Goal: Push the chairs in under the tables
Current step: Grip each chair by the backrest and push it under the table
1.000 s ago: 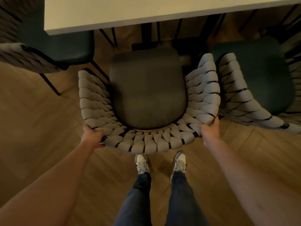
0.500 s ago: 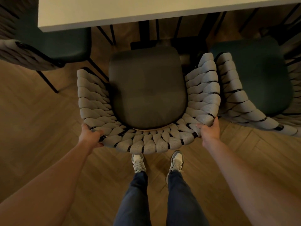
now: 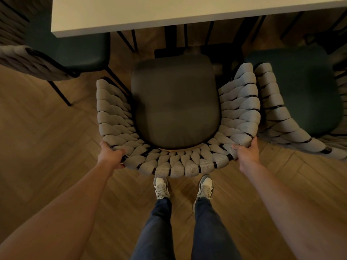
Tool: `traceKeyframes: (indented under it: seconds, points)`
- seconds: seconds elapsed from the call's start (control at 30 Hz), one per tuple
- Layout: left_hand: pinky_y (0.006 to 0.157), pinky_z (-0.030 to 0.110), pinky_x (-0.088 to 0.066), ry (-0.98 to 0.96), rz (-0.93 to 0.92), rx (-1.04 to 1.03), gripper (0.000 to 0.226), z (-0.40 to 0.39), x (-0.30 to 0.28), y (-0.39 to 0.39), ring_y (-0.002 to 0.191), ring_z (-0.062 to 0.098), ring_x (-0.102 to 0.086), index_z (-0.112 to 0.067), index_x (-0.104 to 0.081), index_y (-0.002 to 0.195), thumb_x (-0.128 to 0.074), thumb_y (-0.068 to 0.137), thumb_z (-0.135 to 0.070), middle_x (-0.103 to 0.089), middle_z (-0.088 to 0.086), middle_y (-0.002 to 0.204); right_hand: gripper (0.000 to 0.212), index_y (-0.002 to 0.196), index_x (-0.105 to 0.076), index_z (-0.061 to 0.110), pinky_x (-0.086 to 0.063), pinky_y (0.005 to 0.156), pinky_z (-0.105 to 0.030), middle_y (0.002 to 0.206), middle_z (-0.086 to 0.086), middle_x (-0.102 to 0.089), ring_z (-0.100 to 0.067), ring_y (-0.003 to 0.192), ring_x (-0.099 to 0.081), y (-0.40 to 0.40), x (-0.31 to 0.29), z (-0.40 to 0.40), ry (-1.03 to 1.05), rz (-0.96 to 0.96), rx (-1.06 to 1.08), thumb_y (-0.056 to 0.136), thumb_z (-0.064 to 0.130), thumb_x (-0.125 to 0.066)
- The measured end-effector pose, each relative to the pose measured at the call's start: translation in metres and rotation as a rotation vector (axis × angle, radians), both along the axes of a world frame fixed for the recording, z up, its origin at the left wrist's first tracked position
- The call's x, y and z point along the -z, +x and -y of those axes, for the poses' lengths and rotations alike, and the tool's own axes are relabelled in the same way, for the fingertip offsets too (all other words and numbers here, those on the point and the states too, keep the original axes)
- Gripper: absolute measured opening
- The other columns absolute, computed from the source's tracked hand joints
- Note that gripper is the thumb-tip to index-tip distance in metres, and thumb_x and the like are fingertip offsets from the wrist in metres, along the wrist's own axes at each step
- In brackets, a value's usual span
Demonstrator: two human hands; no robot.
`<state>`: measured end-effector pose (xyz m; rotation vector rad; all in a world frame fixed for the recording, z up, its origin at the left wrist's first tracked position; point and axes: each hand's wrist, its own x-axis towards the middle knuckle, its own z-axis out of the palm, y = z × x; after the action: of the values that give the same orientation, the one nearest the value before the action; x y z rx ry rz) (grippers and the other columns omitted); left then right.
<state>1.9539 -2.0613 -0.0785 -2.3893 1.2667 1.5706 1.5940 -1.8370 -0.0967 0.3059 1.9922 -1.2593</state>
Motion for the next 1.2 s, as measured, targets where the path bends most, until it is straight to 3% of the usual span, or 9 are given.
traceKeyframes:
  seconds: [0.53,0.63,0.73,0.8,0.93,1.03,1.1,1.2]
  points:
    - [0.06,0.044,-0.061,0.003,-0.019,-0.019,0.08,-0.005,-0.003,-0.001,0.096,0.032,-0.066,-0.036,-0.018,0.148,-0.07,0.089,-0.017,-0.05,0.013,0.135,0.096,0.159,-0.006,0.032,-0.034,0.115,-0.056,0.159,-0.007,-0.032,-0.029,0.141,-0.038,-0.001,-0.002,-0.004,0.034,-0.006,-0.048,0.091,-0.001,-0.065]
    - [0.063,0.043,-0.06,-0.006,-0.019,0.004,0.078,-0.008,-0.008,-0.003,0.094,0.029,-0.065,-0.037,-0.015,0.148,-0.067,0.092,-0.022,-0.05,0.013,0.135,0.093,0.159,-0.006,0.026,-0.032,0.117,-0.051,0.162,-0.007,-0.027,-0.03,0.145,-0.032,0.007,-0.007,-0.004,0.114,-0.131,-0.103,0.092,0.01,-0.067]
    - [0.072,0.042,-0.055,-0.082,0.001,0.049,0.069,-0.017,-0.016,-0.003,0.095,0.023,-0.06,-0.027,-0.021,0.148,-0.063,0.094,-0.026,-0.052,0.01,0.135,0.084,0.158,-0.017,0.014,-0.029,0.115,-0.038,0.159,-0.011,-0.03,-0.028,0.146,-0.031,0.021,-0.018,-0.005,0.195,-0.355,-0.111,0.092,0.019,-0.068]
    - [0.07,0.032,-0.049,-0.157,0.016,0.053,0.063,-0.023,-0.024,-0.001,0.09,0.016,-0.055,-0.019,-0.026,0.149,-0.058,0.096,-0.027,-0.051,0.001,0.132,0.072,0.155,-0.027,0.01,-0.032,0.115,-0.036,0.154,-0.013,-0.038,-0.026,0.142,-0.038,0.033,-0.028,-0.006,0.147,-0.441,-0.09,0.095,0.022,-0.064]
    - [0.062,0.026,-0.041,-0.259,0.028,0.014,0.051,-0.032,-0.045,0.013,0.08,0.011,-0.054,-0.017,-0.04,0.144,-0.056,0.097,-0.028,-0.057,-0.005,0.113,0.048,0.142,-0.045,0.011,-0.043,0.102,-0.03,0.137,-0.008,-0.054,-0.019,0.126,-0.053,0.066,-0.053,-0.005,0.088,-0.469,-0.109,0.099,0.025,-0.058]
    - [0.055,0.024,-0.039,-0.315,0.02,0.021,0.038,-0.026,-0.057,0.029,0.071,0.009,-0.055,-0.014,-0.052,0.134,-0.055,0.098,-0.028,-0.058,-0.009,0.092,0.041,0.137,-0.052,0.01,-0.042,0.09,-0.017,0.122,0.0,-0.059,-0.013,0.114,-0.057,0.099,-0.068,0.007,0.049,-0.483,-0.203,0.099,0.027,-0.058]
    - [0.054,0.022,-0.038,-0.345,0.009,0.035,0.032,-0.016,-0.067,0.042,0.069,0.008,-0.054,-0.014,-0.056,0.128,-0.053,0.099,-0.026,-0.057,-0.011,0.089,0.038,0.134,-0.056,0.011,-0.039,0.079,-0.004,0.116,0.005,-0.059,-0.005,0.103,-0.058,0.123,-0.077,0.025,0.026,-0.466,-0.253,0.1,0.028,-0.057]
    - [0.053,0.021,-0.038,-0.385,0.003,0.083,0.026,0.003,-0.08,0.065,0.067,0.008,-0.054,-0.012,-0.059,0.121,-0.052,0.1,-0.025,-0.056,-0.011,0.085,0.034,0.129,-0.059,0.012,-0.039,0.07,0.002,0.104,0.011,-0.06,0.007,0.09,-0.056,0.162,-0.082,0.058,-0.011,-0.434,-0.374,0.1,0.03,-0.056]
